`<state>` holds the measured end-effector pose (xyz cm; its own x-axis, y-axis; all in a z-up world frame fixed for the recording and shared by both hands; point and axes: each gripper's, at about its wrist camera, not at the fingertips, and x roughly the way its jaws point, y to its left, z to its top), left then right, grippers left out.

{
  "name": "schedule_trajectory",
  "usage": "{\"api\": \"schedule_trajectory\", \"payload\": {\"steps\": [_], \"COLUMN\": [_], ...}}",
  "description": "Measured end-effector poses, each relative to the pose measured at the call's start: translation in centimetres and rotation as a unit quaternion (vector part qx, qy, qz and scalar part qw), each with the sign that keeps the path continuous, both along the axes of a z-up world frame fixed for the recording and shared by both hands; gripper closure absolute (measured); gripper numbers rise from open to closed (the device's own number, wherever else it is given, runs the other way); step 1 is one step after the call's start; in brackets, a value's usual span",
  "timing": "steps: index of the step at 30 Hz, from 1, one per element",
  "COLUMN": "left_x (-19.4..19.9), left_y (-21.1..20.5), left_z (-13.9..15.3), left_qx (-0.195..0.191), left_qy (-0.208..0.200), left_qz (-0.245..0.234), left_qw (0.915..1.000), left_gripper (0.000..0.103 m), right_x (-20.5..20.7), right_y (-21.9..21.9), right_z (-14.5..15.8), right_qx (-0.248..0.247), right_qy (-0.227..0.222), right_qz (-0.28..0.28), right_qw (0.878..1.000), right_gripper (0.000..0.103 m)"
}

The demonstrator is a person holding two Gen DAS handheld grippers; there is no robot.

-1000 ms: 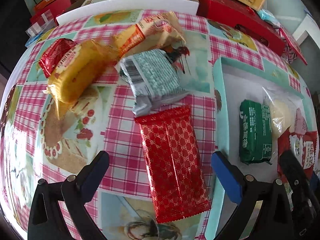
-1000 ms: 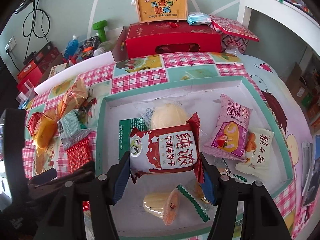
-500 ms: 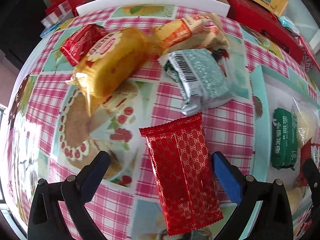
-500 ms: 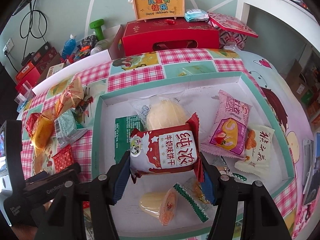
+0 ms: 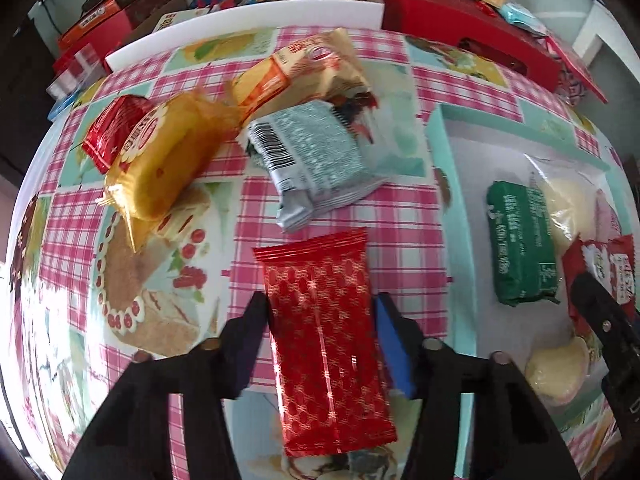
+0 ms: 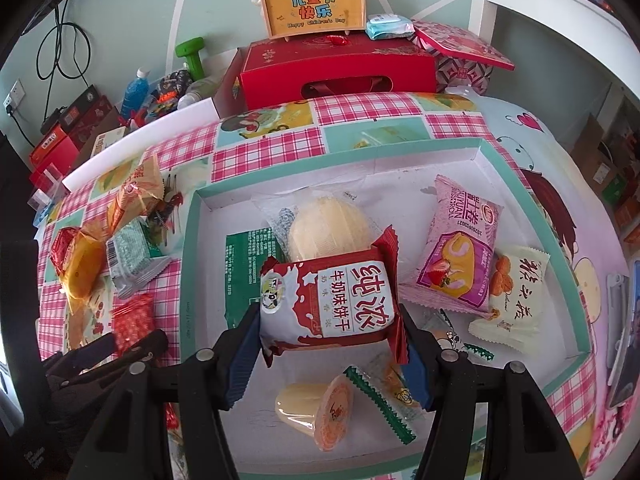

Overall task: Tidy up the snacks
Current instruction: 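Lift the red patterned packet over the tray with the left tool while the right holds the biscuit packet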

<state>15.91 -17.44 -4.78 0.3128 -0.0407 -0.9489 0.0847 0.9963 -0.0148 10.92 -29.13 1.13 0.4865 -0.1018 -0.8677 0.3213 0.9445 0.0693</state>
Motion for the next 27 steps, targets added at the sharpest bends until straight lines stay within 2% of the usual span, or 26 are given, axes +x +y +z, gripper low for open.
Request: {"api": "schedule_trajectory", "payload": {"steps": [7, 15, 20, 21, 27], "left_x": [-0.4, -0.8, -1.4, -0.8, -2.4], "left_y": [1.0, 4.2, 5.2, 6.0, 5.0], "left_z": [0.8, 3.8, 6.2, 5.5, 8.4], "left_qx": [-0.003, -0.016, -0.033, -0.038, -0.074], "left_qy": [-0.006, -0.033, -0.062, -0.067, -0.087], "left_qz": [0.017, 0.032, 0.028, 0.026, -0.003], "left_qw": [0.9998, 0.9988, 0.9972, 0.9967, 0.9935], "left_gripper": [0.054, 0.055, 0.055, 0.055, 0.055], "right_x": [0.0, -0.1, -0.2, -0.2, -0.2], "right_y": [0.0, -0.2, -0.4, -0.4, -0.7], "right_z": [0.0, 0.1, 0.2, 0.2, 0.1], "right_qx": [0.001, 0.004, 0.006, 0.006, 0.008], "right_qy": [0.001, -0.001, -0.004, -0.005, -0.003], "right_qz": [0.001, -0.002, -0.004, -0.004, -0.006], "right_qw": [1.000, 1.000, 1.000, 1.000, 1.000], "right_gripper": [0.038, 0.038, 0.038, 0.038, 0.038]}}
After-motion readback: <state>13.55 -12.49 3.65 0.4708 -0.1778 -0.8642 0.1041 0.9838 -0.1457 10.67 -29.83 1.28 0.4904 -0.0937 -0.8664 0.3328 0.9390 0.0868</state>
